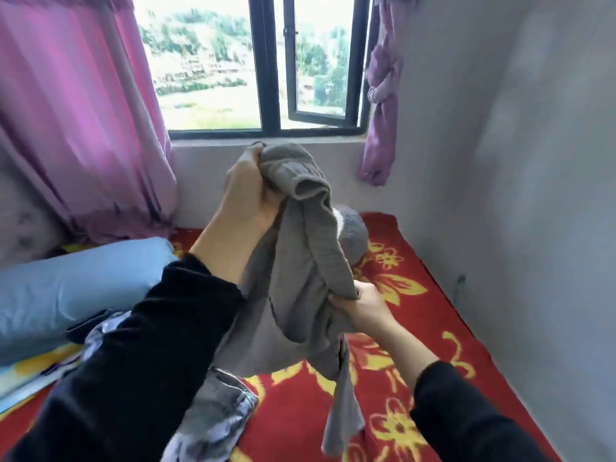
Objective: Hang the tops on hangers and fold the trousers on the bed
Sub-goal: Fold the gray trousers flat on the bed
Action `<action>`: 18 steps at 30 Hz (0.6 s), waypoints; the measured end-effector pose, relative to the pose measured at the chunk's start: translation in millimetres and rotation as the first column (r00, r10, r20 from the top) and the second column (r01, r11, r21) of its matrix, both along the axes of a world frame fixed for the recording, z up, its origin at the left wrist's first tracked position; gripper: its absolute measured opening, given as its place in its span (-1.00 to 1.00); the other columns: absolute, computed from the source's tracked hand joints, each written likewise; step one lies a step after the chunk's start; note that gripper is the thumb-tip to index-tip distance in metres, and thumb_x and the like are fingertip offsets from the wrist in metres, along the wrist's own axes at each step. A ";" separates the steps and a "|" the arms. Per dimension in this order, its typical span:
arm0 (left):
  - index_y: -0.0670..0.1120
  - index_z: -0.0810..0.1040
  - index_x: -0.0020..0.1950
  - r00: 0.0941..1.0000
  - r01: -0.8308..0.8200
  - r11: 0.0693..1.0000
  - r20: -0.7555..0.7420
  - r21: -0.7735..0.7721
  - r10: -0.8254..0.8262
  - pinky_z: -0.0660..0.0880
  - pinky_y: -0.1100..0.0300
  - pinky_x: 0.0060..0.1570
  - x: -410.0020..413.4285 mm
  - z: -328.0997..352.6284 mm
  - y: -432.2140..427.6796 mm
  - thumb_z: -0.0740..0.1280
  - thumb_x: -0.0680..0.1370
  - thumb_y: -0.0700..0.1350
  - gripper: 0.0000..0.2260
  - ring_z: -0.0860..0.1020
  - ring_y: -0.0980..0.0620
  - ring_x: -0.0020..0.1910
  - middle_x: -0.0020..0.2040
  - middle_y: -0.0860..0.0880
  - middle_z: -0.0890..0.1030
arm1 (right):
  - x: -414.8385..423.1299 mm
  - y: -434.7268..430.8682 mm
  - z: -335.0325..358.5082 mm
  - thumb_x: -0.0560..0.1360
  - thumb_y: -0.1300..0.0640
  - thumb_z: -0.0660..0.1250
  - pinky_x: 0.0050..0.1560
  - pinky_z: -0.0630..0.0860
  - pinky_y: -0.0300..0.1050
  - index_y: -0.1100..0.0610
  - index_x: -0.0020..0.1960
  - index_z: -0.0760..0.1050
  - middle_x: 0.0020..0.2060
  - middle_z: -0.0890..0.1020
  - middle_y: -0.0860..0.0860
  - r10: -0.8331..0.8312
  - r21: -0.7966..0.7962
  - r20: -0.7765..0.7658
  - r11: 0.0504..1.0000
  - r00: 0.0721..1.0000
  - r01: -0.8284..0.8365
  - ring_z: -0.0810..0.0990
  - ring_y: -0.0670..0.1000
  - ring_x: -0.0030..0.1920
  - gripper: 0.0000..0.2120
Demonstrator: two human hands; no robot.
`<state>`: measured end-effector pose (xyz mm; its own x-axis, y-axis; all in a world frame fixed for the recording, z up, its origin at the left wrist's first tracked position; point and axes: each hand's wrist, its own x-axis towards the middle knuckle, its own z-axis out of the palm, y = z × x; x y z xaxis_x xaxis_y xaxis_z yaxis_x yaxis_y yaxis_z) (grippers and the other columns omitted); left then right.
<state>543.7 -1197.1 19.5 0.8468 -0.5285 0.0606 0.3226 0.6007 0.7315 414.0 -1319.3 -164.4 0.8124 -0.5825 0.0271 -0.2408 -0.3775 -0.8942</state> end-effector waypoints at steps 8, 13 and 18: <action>-0.25 0.39 0.02 0.987 -0.121 0.936 0.063 -0.330 0.150 0.61 -0.04 -0.15 27.5 125.6 50.8 0.01 0.63 -0.30 -0.83 0.52 -0.12 -0.13 -0.17 -0.21 0.47 | 17.7 -60.7 201.2 0.44 0.21 0.32 -0.29 0.44 -0.09 0.11 -0.13 0.54 -0.31 0.59 0.00 -0.261 -0.130 0.554 0.911 0.790 0.392 0.54 0.05 -0.24 -0.95; -0.27 0.47 0.10 0.962 -0.209 0.937 0.111 -0.279 0.248 0.64 -0.05 -0.17 25.8 145.6 74.5 0.07 0.65 -0.25 -0.80 0.60 -0.21 -0.01 0.03 -0.24 0.58 | 5.0 -62.7 299.2 0.38 0.15 0.27 -0.32 0.35 -0.34 0.06 -0.09 0.49 -0.34 0.51 -0.11 -0.226 -0.294 0.685 0.784 0.693 0.546 0.48 -0.08 -0.31 -0.89; -0.34 0.41 0.25 0.984 -0.170 0.980 -0.073 -0.098 0.164 0.63 -0.08 -0.18 23.4 103.9 80.3 0.06 0.64 -0.31 -0.75 0.58 -0.25 0.05 0.19 -0.32 0.51 | -5.5 -59.7 288.9 0.41 0.21 0.29 -0.31 0.42 -0.12 0.16 -0.11 0.59 -0.39 0.51 -0.03 -0.219 -0.248 0.587 0.868 0.779 0.431 0.51 0.01 -0.27 -0.88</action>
